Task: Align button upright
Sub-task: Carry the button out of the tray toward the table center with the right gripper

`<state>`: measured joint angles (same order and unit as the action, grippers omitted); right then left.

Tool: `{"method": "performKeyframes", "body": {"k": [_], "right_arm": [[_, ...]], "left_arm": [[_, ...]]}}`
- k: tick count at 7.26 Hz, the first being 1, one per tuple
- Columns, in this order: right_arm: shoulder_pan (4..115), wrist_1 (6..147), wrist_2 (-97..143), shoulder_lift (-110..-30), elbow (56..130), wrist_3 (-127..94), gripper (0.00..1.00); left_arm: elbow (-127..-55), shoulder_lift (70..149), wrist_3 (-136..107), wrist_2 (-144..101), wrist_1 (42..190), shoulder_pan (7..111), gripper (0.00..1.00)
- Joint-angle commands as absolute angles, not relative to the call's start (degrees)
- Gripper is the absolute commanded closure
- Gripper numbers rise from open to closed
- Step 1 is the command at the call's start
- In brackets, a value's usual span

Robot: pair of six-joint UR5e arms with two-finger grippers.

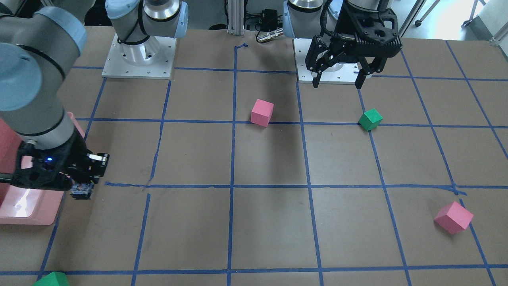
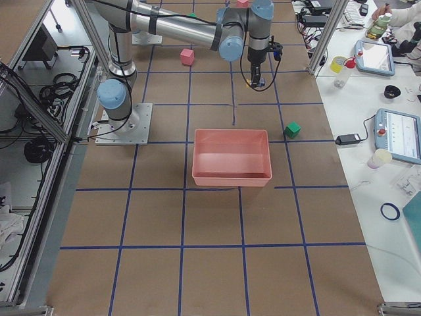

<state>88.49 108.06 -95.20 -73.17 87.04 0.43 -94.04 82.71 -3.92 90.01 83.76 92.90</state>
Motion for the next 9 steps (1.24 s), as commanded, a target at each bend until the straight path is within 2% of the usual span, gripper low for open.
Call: {"method": "performKeyframes", "body": {"k": [1, 4, 9], "right_arm": [[94.47, 110.64, -90.82, -68.23, 82.64, -4.83, 1.00], [102.55, 115.91, -88.24, -61.46, 82.00, -17.02, 1.00], [108.97, 124.44, -85.78, -53.37, 80.95, -22.76, 1.00]], "left_arm": [[-94.04, 82.71, -3.87, 90.09, 83.76, 92.90, 0.00], [-94.04, 82.71, -3.95, 90.09, 83.76, 92.90, 0.00], [-94.04, 82.71, -3.87, 90.09, 83.76, 92.90, 0.00]]}}
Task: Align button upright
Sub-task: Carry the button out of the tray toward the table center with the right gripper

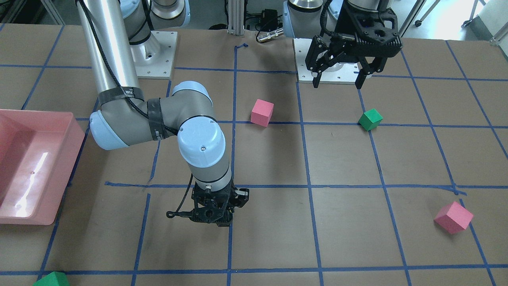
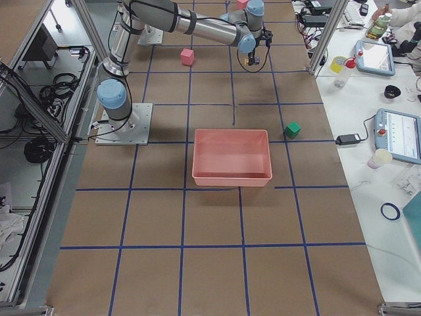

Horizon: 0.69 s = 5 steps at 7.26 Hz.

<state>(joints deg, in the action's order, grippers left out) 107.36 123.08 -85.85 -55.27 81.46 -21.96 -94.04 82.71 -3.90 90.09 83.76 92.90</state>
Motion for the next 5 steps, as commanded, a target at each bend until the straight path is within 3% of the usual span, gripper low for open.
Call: {"method": "performKeyframes", "body": {"k": [1, 5], "right_arm": [[109.51, 125.50, -85.78, -51.52, 80.25, -23.29, 1.00], [109.69, 127.35, -85.16, -48.96, 80.15, -22.86, 1.00]], "left_arm": [[-94.04, 82.71, -3.95, 90.09, 83.76, 92.90, 0.00], [-94.04, 82.71, -3.96, 90.09, 83.76, 92.90, 0.00]]}}
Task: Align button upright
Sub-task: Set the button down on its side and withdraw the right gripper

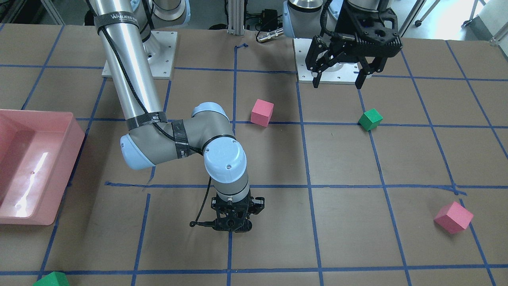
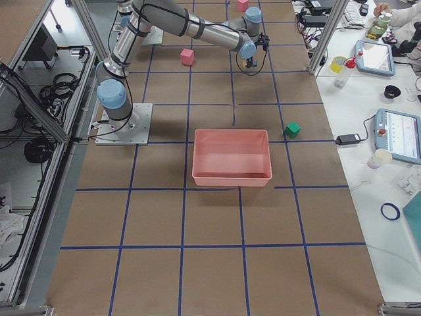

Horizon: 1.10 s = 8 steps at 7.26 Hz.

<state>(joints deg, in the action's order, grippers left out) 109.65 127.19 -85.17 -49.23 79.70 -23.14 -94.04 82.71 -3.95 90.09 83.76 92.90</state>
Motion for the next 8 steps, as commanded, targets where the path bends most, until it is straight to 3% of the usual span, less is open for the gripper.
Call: {"method": "performKeyframes", "body": {"k": [1, 2, 3, 8], "right_arm": [[109.60, 126.74, -85.34, -49.39, 80.50, -22.68, 0.43], [109.60, 126.83, -85.78, -50.00, 81.99, -22.76, 0.06], [109.60, 126.57, -85.09, -52.10, 83.83, -22.85, 0.00], [106.89, 116.95, -86.57, -65.71, 86.13, -9.43, 0.00]], "left_arm": [[-94.04, 82.71, -3.87, 90.09, 83.76, 92.90, 0.00], [-94.04, 82.71, -3.95, 90.09, 83.76, 92.90, 0.00], [-94.04, 82.71, -3.87, 90.09, 83.76, 92.90, 0.00], [-94.04, 82.71, -3.87, 90.09, 83.76, 92.90, 0.00]]}}
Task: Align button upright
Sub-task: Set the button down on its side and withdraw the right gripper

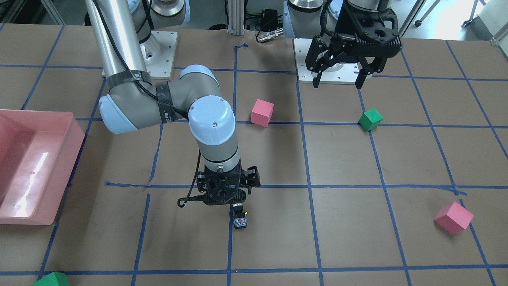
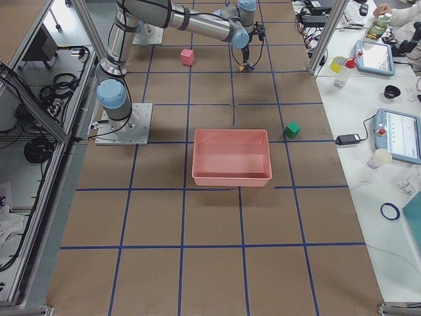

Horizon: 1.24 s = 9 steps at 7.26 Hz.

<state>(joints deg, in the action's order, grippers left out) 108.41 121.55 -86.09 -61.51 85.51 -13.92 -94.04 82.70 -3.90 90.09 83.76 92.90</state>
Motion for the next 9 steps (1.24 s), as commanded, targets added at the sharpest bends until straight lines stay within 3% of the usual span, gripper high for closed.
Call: {"method": "performKeyframes", "body": {"k": [1, 4, 9], "right_arm": [[103.13, 108.80, -89.70, -70.27, 86.13, -6.01, 0.00], [93.26, 96.52, -93.48, -81.10, 86.13, 4.20, 0.00], [92.90, 96.33, -93.34, -84.19, 84.64, 5.52, 0.00]], "left_arm": [[-94.04, 82.71, -3.87, 90.09, 83.76, 92.90, 0.00], [-94.04, 82.71, -3.96, 90.09, 83.76, 92.90, 0.00], [-95.36, 83.93, -4.83, 90.00, 83.67, 93.42, 0.00]]}}
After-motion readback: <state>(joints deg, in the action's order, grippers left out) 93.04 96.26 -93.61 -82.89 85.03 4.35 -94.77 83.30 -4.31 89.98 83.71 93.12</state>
